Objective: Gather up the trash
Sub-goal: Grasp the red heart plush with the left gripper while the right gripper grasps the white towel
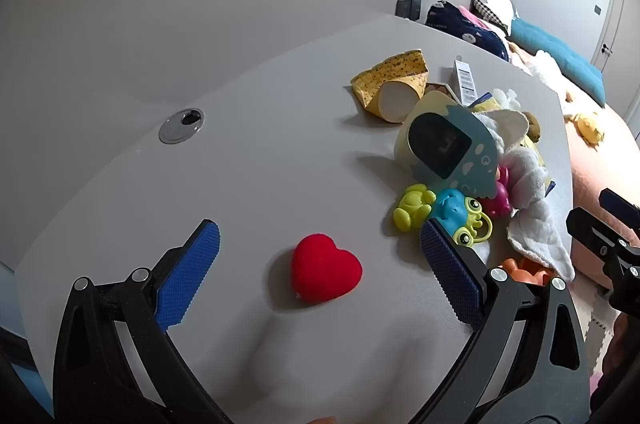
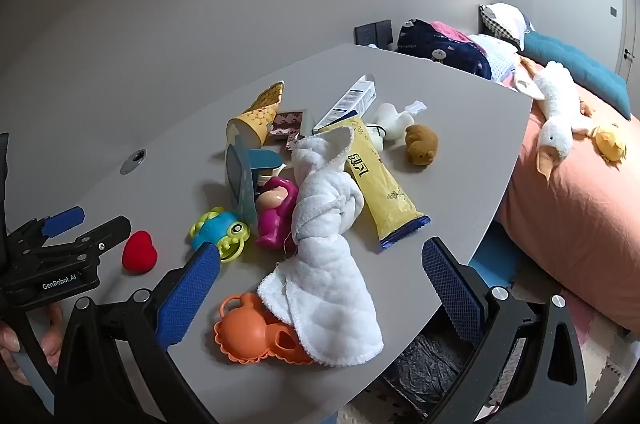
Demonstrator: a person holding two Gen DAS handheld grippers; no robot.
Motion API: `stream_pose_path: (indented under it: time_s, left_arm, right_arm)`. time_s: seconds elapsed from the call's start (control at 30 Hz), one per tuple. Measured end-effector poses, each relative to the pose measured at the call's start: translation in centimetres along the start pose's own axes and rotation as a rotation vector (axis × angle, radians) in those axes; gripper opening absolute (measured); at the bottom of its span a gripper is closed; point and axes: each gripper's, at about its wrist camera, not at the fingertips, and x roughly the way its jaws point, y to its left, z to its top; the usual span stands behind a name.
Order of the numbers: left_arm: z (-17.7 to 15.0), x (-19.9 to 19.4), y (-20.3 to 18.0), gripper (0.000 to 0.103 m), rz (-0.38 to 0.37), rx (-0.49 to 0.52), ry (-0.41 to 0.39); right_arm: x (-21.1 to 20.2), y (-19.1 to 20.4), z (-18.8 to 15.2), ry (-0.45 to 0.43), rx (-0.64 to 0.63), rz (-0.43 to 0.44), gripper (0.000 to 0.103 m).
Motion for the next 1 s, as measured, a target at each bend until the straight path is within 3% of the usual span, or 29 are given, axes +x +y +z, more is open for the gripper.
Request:
stream_pose_path:
  time_s: [0.77, 1.0]
  left_arm:
    - [-0.4, 1.1, 0.4, 0.097, -0.043, -0.004, 0.035]
    - [-0.7, 2.1, 0.4, 0.091, -0.057, 0.024, 0.059]
  right_arm:
    - [0.9, -0.6, 0.0, 0.010, 0.017, -0.009, 0.101]
    - [2.3, -0.4, 0.2, 0.024, 0.002, -0.024, 0.100]
